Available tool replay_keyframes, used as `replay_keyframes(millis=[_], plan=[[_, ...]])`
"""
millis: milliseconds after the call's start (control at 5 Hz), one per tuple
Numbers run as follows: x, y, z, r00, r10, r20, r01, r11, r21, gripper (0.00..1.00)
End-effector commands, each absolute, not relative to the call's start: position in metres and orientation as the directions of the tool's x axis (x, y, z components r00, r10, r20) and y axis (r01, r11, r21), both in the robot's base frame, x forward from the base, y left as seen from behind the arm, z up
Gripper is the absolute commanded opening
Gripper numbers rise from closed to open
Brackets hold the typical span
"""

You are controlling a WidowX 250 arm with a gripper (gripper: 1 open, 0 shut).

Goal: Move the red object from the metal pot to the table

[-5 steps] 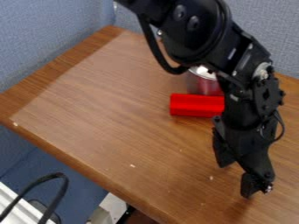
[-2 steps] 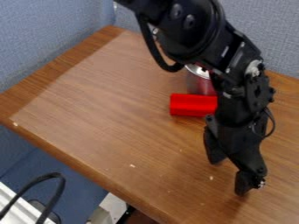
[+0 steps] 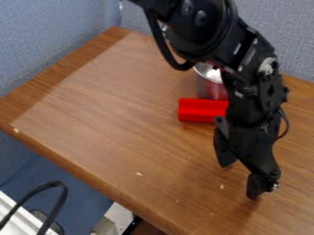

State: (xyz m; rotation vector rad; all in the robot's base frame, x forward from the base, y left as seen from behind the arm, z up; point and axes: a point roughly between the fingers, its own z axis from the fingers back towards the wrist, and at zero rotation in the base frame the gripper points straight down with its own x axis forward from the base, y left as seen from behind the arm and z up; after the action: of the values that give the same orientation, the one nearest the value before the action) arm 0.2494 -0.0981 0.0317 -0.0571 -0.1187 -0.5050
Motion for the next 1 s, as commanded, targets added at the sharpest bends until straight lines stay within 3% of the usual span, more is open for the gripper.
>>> replay_keyframes(millis=[0,800], plan=[[0.2582,-0.0950,0.0405,0.872,-0.465,0.156,0.472,0.882,-0.011,1.00],[0.2625,-0.0890,0.0406,0.885,-0.444,0.139,0.449,0.894,0.000,1.00]])
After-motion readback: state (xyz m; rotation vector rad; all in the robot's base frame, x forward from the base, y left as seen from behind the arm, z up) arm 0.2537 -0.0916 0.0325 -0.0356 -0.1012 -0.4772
